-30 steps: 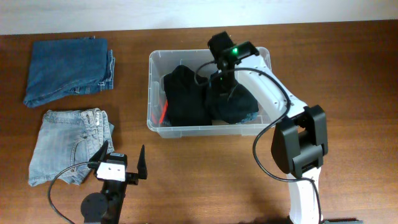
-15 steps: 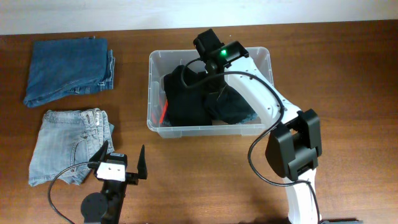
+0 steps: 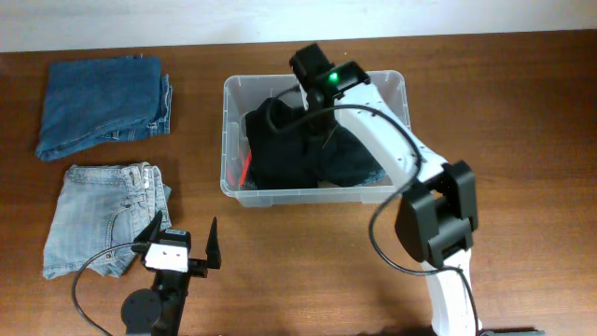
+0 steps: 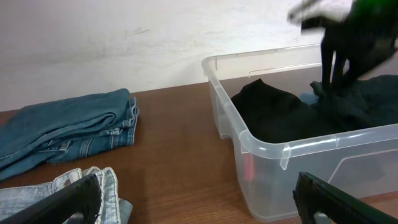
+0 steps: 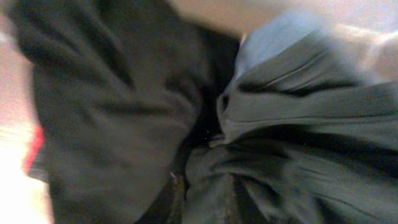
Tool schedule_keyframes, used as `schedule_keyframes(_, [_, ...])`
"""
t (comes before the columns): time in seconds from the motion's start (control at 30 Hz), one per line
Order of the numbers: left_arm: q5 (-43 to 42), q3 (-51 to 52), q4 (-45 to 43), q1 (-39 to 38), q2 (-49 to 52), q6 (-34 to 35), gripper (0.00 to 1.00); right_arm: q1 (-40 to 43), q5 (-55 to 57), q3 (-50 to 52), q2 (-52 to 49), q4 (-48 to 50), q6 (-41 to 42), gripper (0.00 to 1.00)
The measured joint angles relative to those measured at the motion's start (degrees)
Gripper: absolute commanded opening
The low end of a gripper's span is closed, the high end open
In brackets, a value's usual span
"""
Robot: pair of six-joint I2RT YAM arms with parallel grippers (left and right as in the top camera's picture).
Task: Pack container
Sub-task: 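Press the dark garment down into the bin with the right gripper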
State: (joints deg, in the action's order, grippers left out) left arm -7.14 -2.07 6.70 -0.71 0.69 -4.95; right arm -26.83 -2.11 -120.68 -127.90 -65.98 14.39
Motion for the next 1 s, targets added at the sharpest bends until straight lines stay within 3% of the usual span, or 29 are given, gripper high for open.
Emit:
schedule_keyframes(0.2, [0.0, 0.0, 0.0, 0.0, 0.0, -0.02, 0.99, 3.21, 2.6, -5.03, 5.75, -0.87, 0.9, 0.22])
schedule_keyframes(0.4, [-0.02, 0.0, 0.0, 0.0, 0.0, 0.0, 0.99, 6.29, 2.84, -0.44, 2.1, -0.81, 3.02, 0.14])
schedule_keyframes(0.63, [0.0, 0.0, 0.0, 0.0, 0.0, -0.02, 0.99, 5.14, -3.91, 5.35, -1.66, 4.98, 2.95, 0.12])
schedule_keyframes(1.0, [-0.02, 0.0, 0.0, 0.0, 0.0, -0.02, 1.0, 1.27, -7.96, 5.42, -1.73, 4.94, 1.62, 0.1])
